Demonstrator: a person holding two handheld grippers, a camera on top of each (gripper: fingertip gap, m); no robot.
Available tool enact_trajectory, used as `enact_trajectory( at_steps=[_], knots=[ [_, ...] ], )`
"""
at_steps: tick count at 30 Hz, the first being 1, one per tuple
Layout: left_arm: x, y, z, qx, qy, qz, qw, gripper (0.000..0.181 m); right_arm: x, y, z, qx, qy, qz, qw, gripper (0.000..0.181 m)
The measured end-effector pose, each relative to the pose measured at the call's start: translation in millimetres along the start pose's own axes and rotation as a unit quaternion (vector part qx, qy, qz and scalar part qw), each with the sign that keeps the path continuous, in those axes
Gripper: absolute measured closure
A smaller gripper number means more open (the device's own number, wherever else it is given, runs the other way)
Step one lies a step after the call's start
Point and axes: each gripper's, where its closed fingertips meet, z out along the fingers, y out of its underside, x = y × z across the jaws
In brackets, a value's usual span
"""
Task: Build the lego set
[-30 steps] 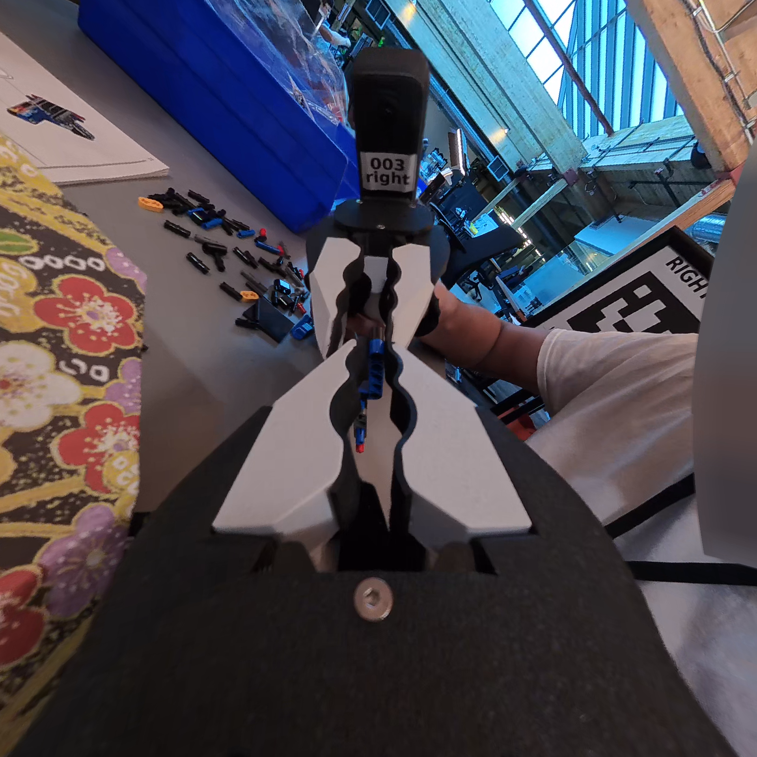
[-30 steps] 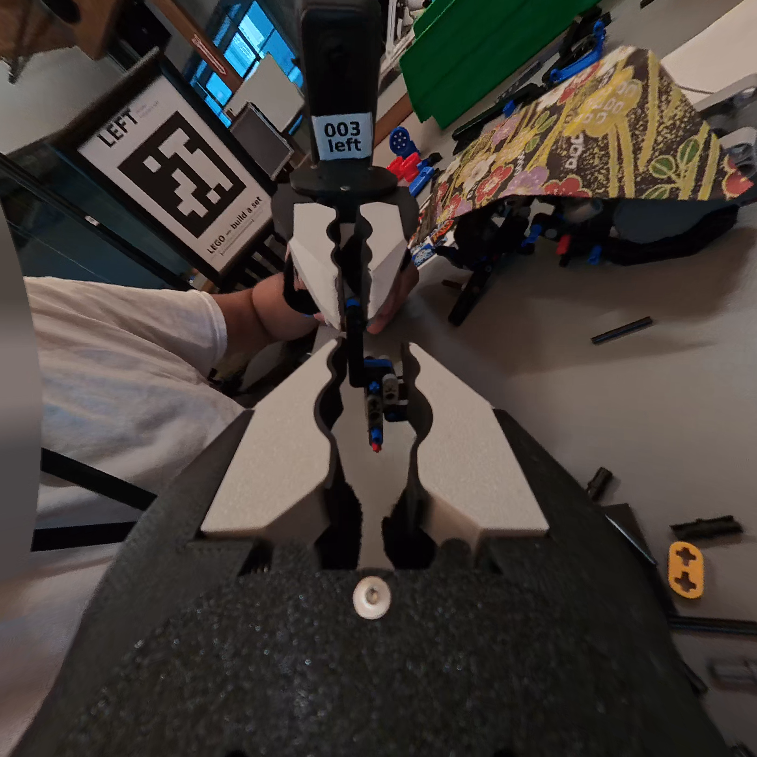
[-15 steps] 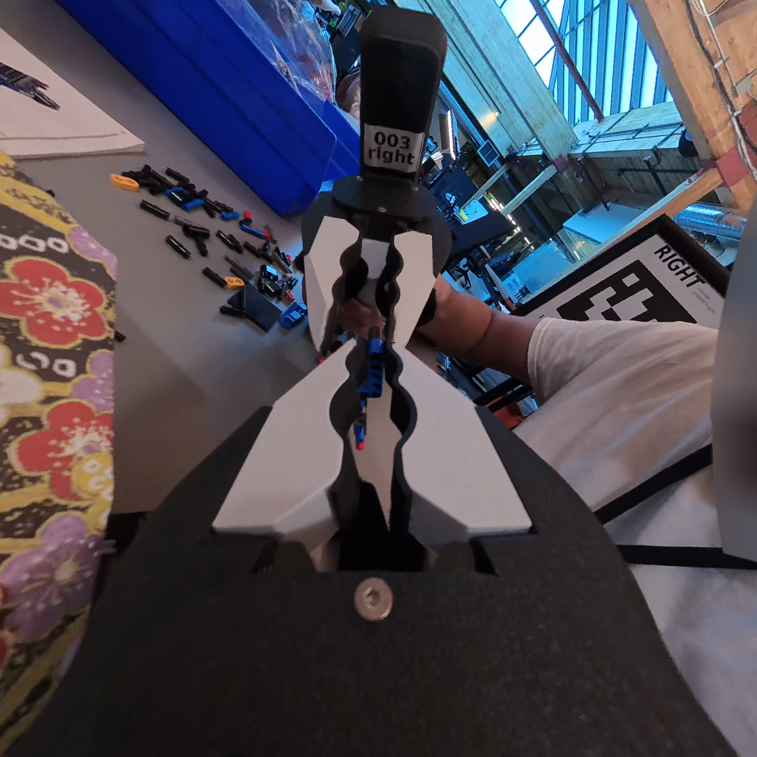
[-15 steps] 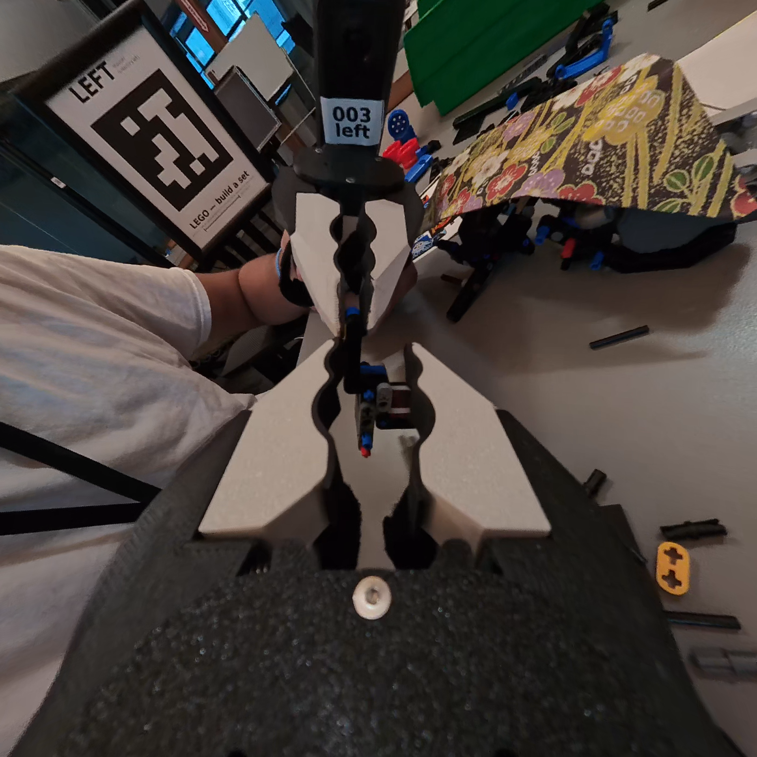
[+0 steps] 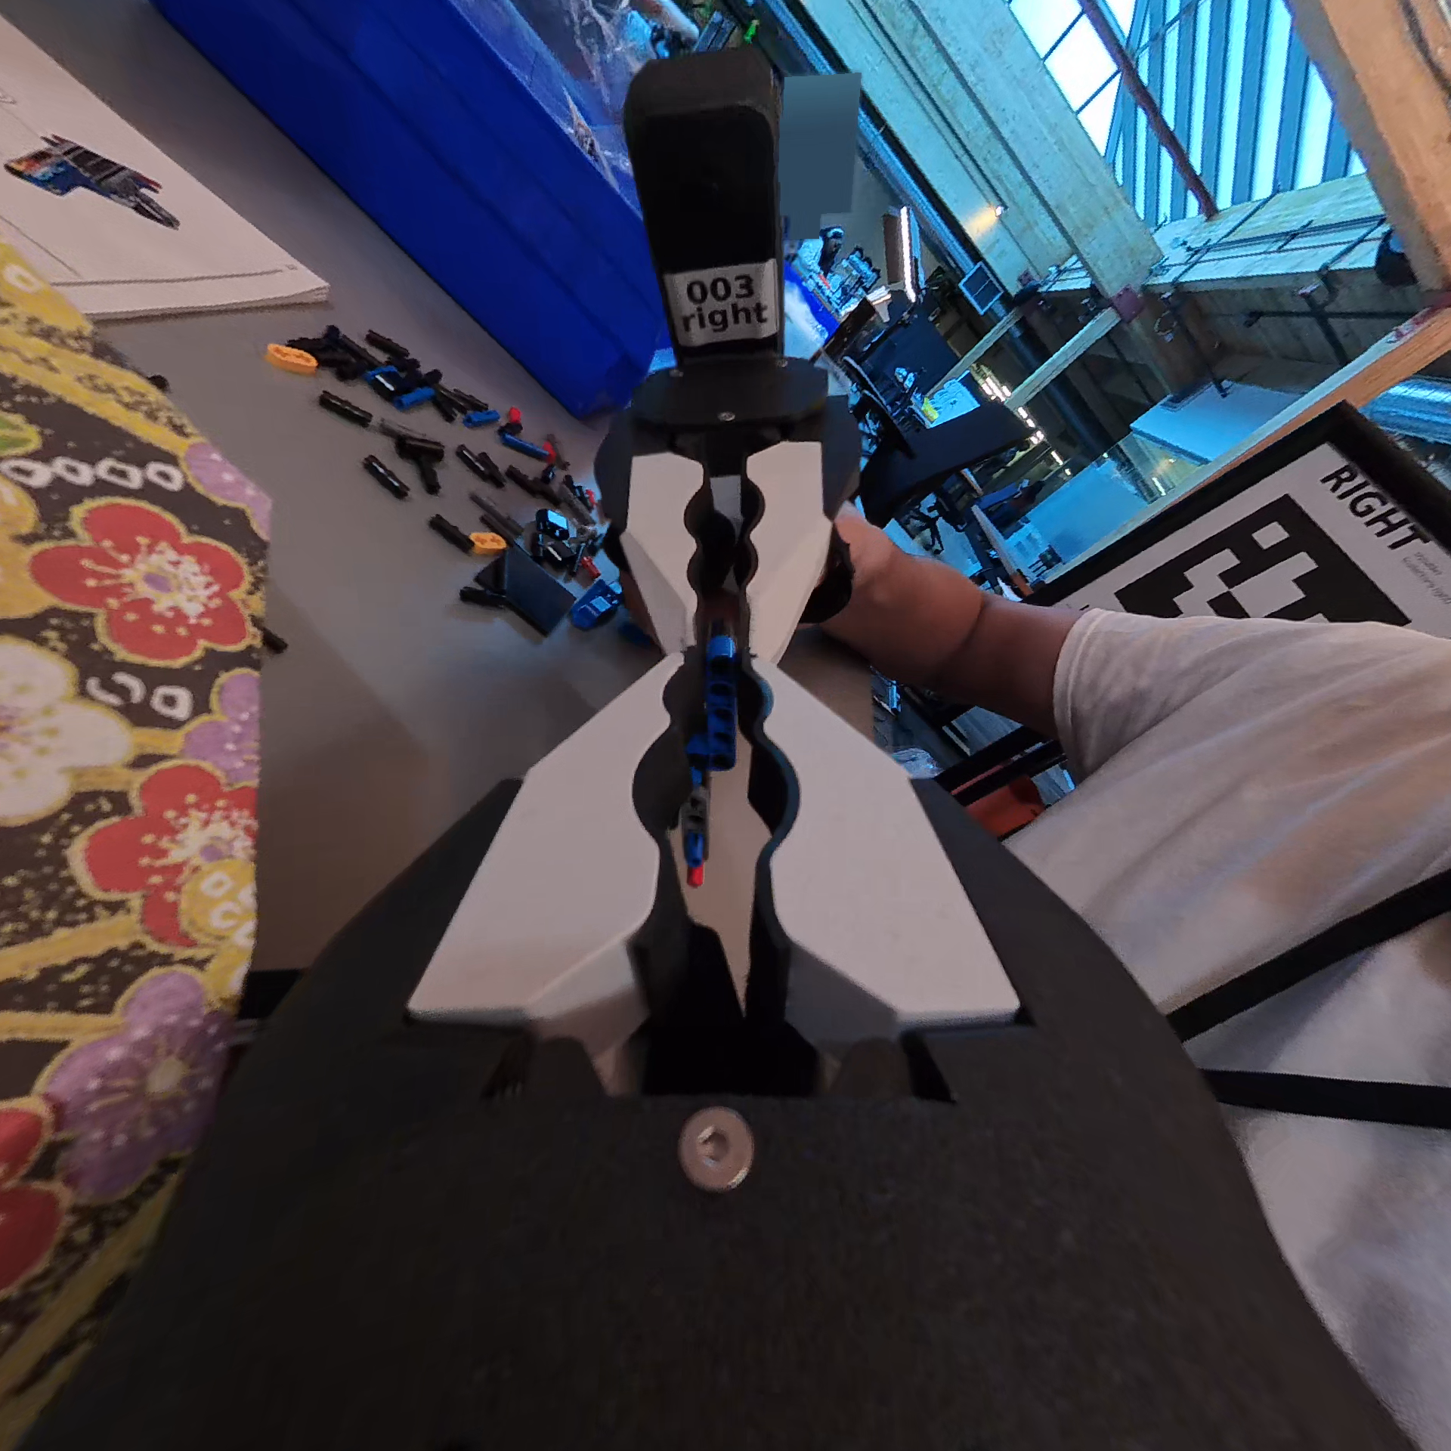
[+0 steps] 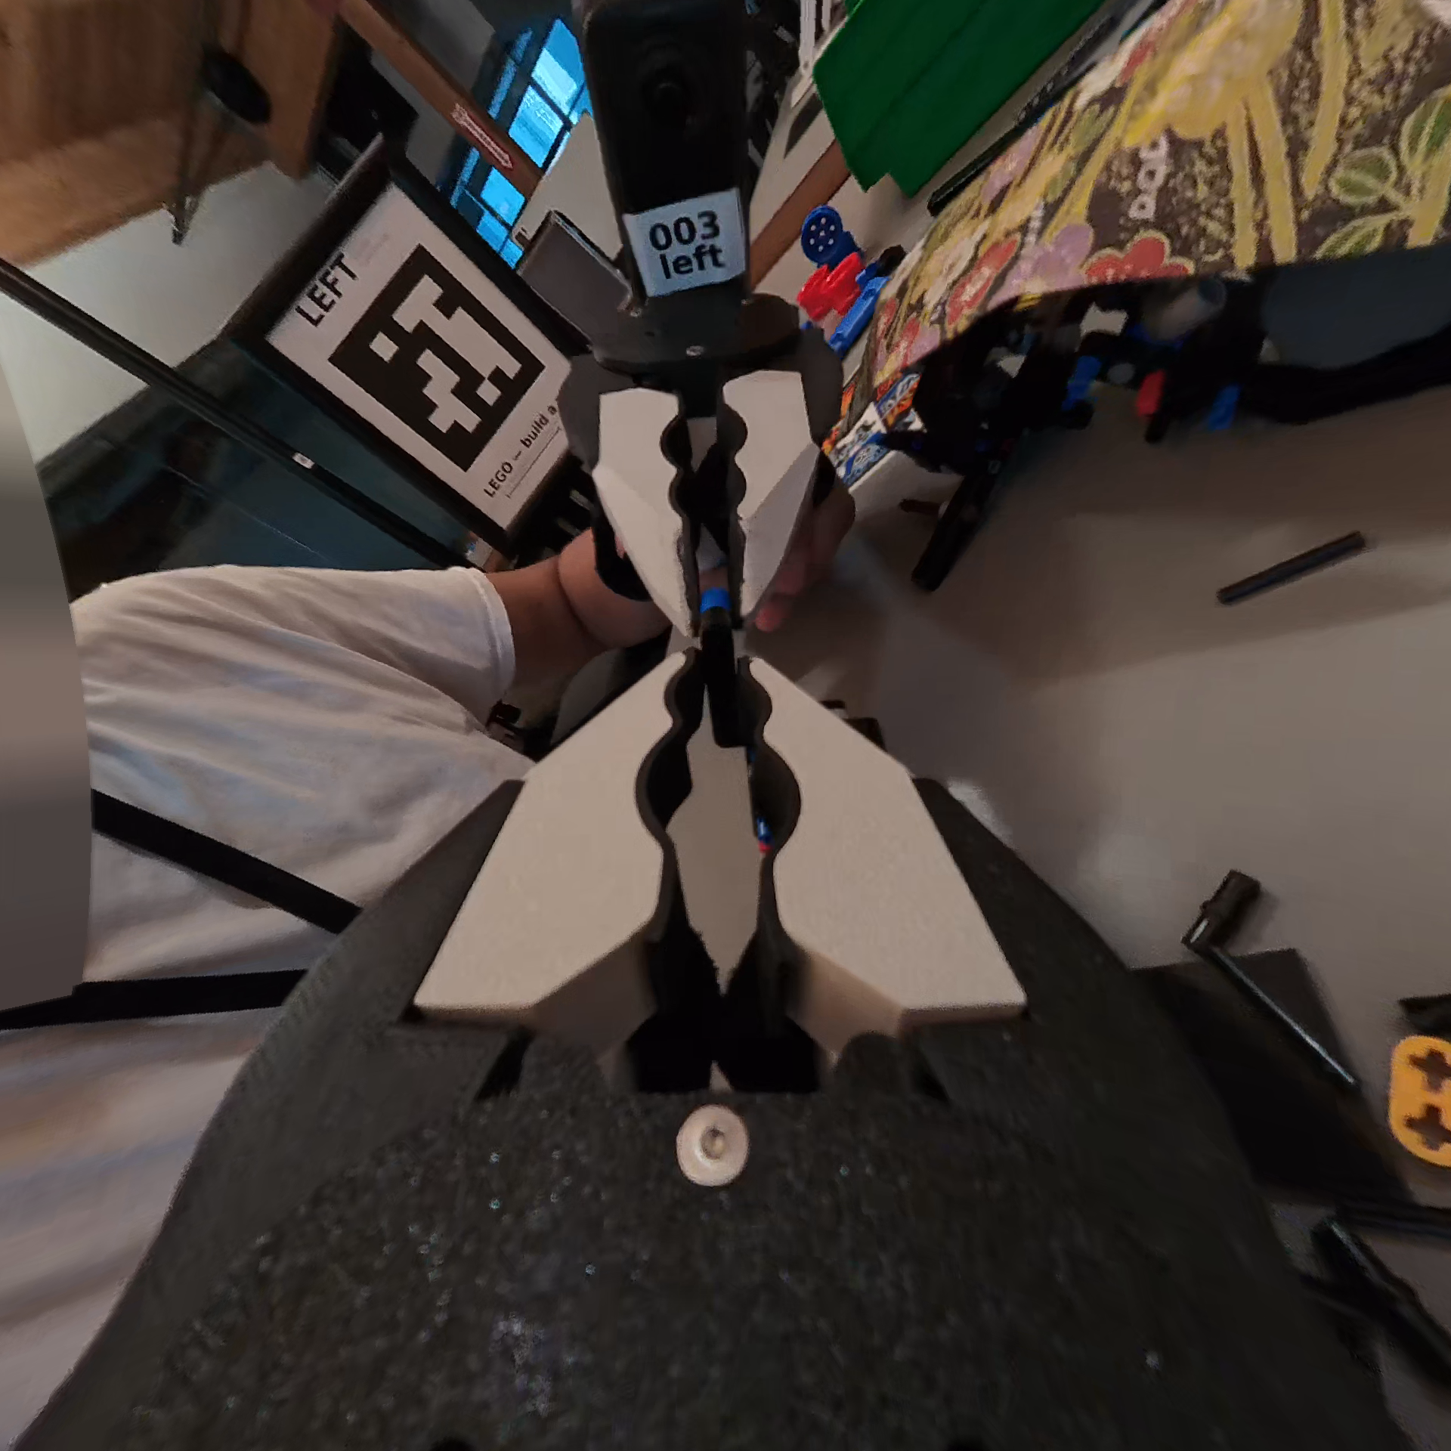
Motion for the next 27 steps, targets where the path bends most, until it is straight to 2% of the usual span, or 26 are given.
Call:
enact_trajectory(
  at_steps=[2,5,10,18,27],
  knots=[
    [-8,-1,-2,0.003,-0.017,-0.012,1.000,0.176,3,0,1,0.001,0.006,-0.006,1.000,0.162],
    [-9,0,-4,0.002,-0.009,-0.029,1.000,0.176,3,5,4,-0.018,0.024,-0.049,0.998,0.158],
    [-5,-1,-4,0.007,0.017,-0.055,0.998,0.176,10,10,6,-0.042,0.064,-0.093,0.993,0.169],
    [0,6,0,-0.014,0.014,-0.025,1.000,0.176,1,-4,-5,-0.003,0.024,-0.049,0.998,0.175],
    [4,12,3,-0.032,0.006,0.013,0.999,0.176,-3,-3,-4,-0.004,0.016,-0.051,0.999,0.175]
  ],
)
